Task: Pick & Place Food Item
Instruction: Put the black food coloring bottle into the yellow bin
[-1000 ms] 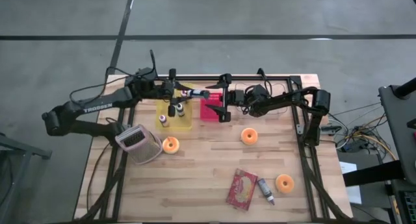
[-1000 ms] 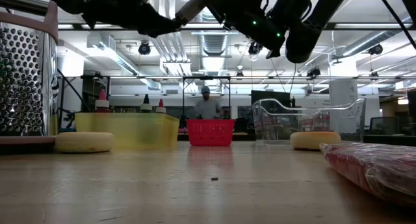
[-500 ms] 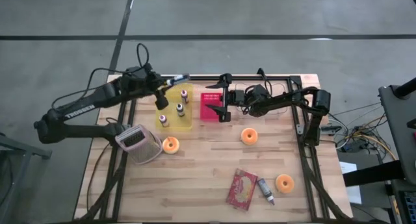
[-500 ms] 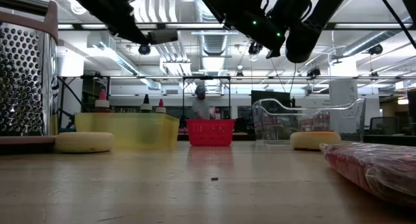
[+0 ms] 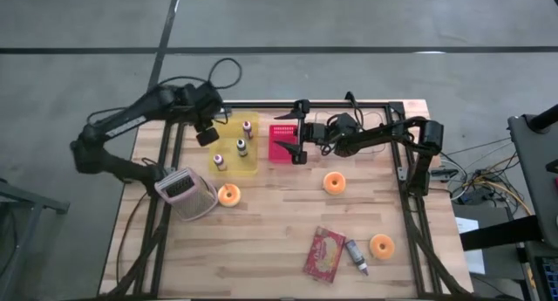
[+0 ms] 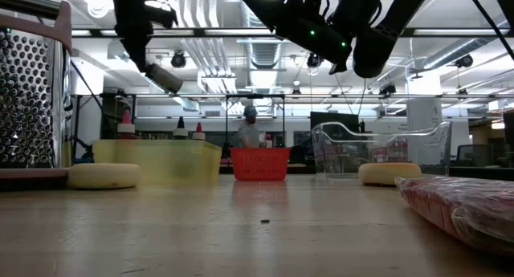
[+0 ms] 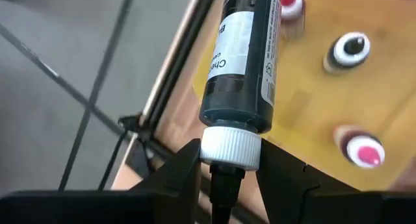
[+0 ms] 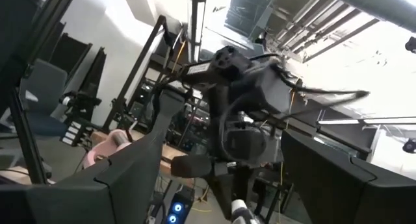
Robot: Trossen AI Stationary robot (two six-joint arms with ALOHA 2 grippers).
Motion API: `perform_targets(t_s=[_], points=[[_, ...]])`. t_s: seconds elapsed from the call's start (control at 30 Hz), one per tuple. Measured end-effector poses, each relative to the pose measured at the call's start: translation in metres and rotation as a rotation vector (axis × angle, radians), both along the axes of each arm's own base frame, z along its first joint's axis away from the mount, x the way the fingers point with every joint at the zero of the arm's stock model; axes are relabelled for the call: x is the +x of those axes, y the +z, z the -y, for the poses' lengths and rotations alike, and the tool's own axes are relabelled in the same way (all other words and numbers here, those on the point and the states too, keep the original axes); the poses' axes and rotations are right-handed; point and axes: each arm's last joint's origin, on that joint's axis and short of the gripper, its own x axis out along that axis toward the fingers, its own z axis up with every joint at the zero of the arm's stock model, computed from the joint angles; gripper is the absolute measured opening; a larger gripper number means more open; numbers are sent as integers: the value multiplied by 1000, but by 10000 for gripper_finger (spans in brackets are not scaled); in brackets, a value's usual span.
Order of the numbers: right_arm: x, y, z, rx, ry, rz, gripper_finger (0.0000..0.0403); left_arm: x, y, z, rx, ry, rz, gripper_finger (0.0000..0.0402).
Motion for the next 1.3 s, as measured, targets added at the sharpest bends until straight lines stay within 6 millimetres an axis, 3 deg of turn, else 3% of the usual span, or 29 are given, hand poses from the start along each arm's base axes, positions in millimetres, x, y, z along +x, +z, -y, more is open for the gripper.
perform_targets(t_s=[0.23,0.43,0.73,1.3], points=[[1,-3,0,11,1,-30,316,46,-2,-28,-29,-58,-201,129],[1,-3,2,15,-3,-40,316,69,-19,-55,-108,-36,-360,129],[1,-5,5,20,-12,-59,306,77,-59,-88,-171,-19,-521,129],[2,-14,16,26,-51,-150,318,89,-120,-112,-316,-53,-687,129]])
